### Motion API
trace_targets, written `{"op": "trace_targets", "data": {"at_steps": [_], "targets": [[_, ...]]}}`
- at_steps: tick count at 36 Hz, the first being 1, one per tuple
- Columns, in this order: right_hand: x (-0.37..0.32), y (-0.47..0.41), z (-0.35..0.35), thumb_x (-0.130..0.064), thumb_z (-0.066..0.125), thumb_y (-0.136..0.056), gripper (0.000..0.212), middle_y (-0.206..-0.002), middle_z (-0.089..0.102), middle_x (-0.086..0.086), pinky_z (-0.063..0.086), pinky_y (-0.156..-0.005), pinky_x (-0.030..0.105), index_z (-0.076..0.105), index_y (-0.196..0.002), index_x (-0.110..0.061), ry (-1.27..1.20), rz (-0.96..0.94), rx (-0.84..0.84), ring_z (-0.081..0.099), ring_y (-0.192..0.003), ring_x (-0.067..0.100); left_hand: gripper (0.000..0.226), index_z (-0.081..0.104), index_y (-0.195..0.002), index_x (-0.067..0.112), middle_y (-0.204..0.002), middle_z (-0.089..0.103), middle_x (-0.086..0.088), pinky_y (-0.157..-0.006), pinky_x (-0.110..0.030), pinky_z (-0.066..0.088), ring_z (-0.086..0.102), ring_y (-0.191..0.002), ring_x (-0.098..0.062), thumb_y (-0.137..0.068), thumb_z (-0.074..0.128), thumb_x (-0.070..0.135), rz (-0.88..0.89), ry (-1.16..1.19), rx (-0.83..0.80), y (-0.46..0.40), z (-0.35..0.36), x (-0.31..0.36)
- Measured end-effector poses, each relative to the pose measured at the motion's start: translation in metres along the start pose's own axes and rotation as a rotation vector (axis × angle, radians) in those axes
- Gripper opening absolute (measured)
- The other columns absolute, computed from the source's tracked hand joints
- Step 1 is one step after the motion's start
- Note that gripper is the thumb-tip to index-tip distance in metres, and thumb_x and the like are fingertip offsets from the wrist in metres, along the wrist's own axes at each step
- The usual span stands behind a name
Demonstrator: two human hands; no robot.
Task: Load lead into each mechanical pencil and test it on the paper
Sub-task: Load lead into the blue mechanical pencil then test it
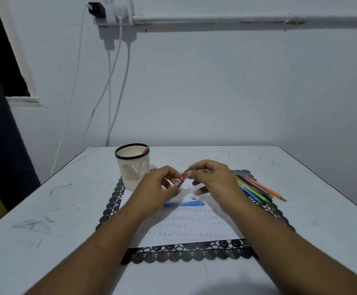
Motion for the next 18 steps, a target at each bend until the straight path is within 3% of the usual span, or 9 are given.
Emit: {"op": "trace_targets", "data": {"at_steps": [4,8,11,13,18], "targets": [[0.007,0.0,0.0,-0.018,0.078,-0.093,0.003,-0.085,0.079,0.001,0.062,-0.06,0.031,0.079,-0.093,-0.015,0.045,0.064,0.01,0.073,-0.079,0.02,0.028,0.07,-0.098,0.037,-0.095,0.069,0.018,-0.075,-0.029,0.054,0.063,-0.085,-0.004,-0.085,0.082,0.016,0.044,-0.02,0.021,-0.001,-0.002,0.004],[0.013,0.001,0.001,-0.016,0.075,-0.096,0.006,-0.087,0.08,0.005,0.065,-0.068,0.036,0.079,-0.097,-0.012,-0.012,0.139,-0.013,0.074,-0.082,0.025,0.027,0.071,-0.104,0.036,-0.095,0.065,0.018,-0.07,-0.018,0.044,0.059,-0.086,-0.001,-0.087,0.079,0.015,0.107,-0.069,0.057,0.0,-0.007,0.011],[0.019,0.005,0.004,-0.012,0.07,-0.099,0.01,-0.093,0.08,0.011,0.064,-0.074,0.037,0.077,-0.103,-0.006,-0.158,0.245,-0.043,0.074,-0.083,0.026,0.031,0.072,-0.112,0.032,-0.101,0.066,0.02,-0.075,-0.011,0.045,0.06,-0.093,0.002,-0.088,0.079,0.015,0.178,-0.055,0.119,0.004,-0.016,0.022],[0.026,0.009,0.013,-0.006,0.068,-0.098,0.013,-0.097,0.079,0.018,0.062,-0.068,0.032,0.074,-0.108,0.001,-0.364,0.362,-0.089,0.072,-0.078,0.024,0.031,0.072,-0.115,0.03,-0.105,0.07,0.02,-0.08,-0.009,0.048,0.064,-0.099,0.003,-0.088,0.08,0.016,0.235,0.014,0.184,0.008,-0.025,0.031],[0.033,0.017,0.039,-0.001,0.069,-0.094,0.018,-0.093,0.076,0.019,0.06,-0.055,0.025,0.071,-0.11,0.006,-0.704,0.554,-0.22,0.071,-0.066,0.021,0.027,0.072,-0.11,0.025,-0.102,0.075,0.01,-0.082,-0.028,0.059,0.072,-0.095,-0.014,-0.086,0.083,0.02,0.247,0.22,0.234,0.012,-0.034,0.037]]}}
Point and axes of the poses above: each hand's wrist, its own y-axis away from the middle knuckle, its own z-axis out of the palm, x = y × z, the point moved 9 cm from there along -y, towards the middle knuckle
